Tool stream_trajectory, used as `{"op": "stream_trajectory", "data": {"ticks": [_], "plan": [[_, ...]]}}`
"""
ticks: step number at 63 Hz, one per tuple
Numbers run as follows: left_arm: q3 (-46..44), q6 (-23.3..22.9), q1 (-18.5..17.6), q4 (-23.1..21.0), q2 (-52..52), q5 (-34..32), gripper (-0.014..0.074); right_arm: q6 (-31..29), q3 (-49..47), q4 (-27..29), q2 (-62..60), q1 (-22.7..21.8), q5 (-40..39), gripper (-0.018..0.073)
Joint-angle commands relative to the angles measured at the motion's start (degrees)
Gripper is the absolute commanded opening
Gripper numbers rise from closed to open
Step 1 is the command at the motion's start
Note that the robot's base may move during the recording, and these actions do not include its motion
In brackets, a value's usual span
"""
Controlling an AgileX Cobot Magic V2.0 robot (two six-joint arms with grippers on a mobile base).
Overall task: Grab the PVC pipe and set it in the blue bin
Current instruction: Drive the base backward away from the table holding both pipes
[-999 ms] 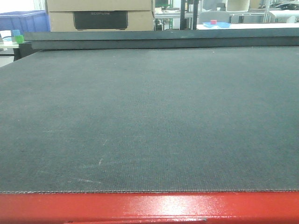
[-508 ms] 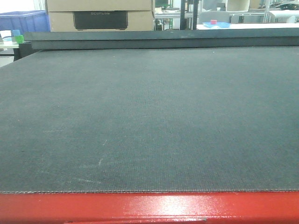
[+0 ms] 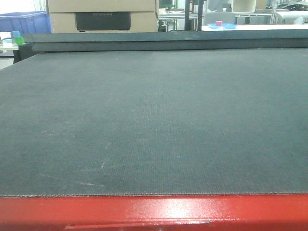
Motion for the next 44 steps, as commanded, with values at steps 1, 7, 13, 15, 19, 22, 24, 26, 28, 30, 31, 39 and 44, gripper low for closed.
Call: {"op": "stream_trajectory", "data": {"ticks": [1, 7, 13, 15, 19, 22, 24, 26, 28, 30, 31, 39, 44], "plan": [[-0.05, -0.18, -0.23, -0.5, -0.35, -1.32, -0.0111, -0.16, 0.09, -0.74, -0.15, -0.02, -1.62, -0.0168], [-0.05, -0.18, -0.23, -0.5, -0.35, -1.32, -0.0111, -0.16, 0.09, -0.74, -0.15, -0.02, -1.62, -0.0168], [-0.05, -0.18, -0.23, -0.5, -0.35, -1.32, -0.0111, -0.16, 0.09, -0.74, -0.15, -0.02, -1.62, -0.0168], [-0.05, -0.18, -0.23, -0.5, -0.35, -1.32, -0.0111, -0.16, 0.09, -0.74, -0.15, -0.02, -1.62, -0.0168], [-0.05, -0.18, -0.23, -0.5, -0.35, -1.32, -0.0111, -0.16, 0.09, -0.74, -0.15, -0.02, -1.62, -0.0168], [-0.05, -0.18, -0.23, -0.5, -0.35, -1.32, -0.0111, -0.16, 0.09, -0.74, -0.15, -0.02, -1.62, -0.0168], [-0.05, -0.18, -0.23, -0.5, -0.35, -1.32, -0.0111, -0.16, 0.09, -0.74, -0.15, -0.02, -1.62, -0.0168], [-0.05, -0.18, -0.23, -0.5, -0.35, -1.32, -0.0111, -0.16, 0.09, -0.74, -0.15, -0.02, -1.62, -0.0168], [-0.05, -0.18, -0.23, -0.5, -0.35, -1.32, -0.0111, -0.16, 0.09, -0.74, -0.15, -0.02, -1.62, -0.0168], [-0.05, -0.18, -0.23, -0.5, -0.35, -1.32, -0.0111, -0.16, 0.09, -0.74, -0.15, -0.02, -1.62, -0.0168], [-0.05, -0.18, -0.23, -0.5, -0.35, -1.32, -0.0111, -0.16, 0.09, -0.74, -0.15, -0.02, -1.62, -0.0168], [-0.05, -0.18, -0.23, -0.5, -0.35, -1.32, -0.0111, -0.16, 0.09, -0.74, -0.15, -0.02, -1.62, -0.0168], [-0.05, -0.18, -0.23, -0.5, -0.35, -1.32, -0.0111, -0.16, 0.09, -0.74, -0.15, -0.02, -1.62, -0.0168]]}}
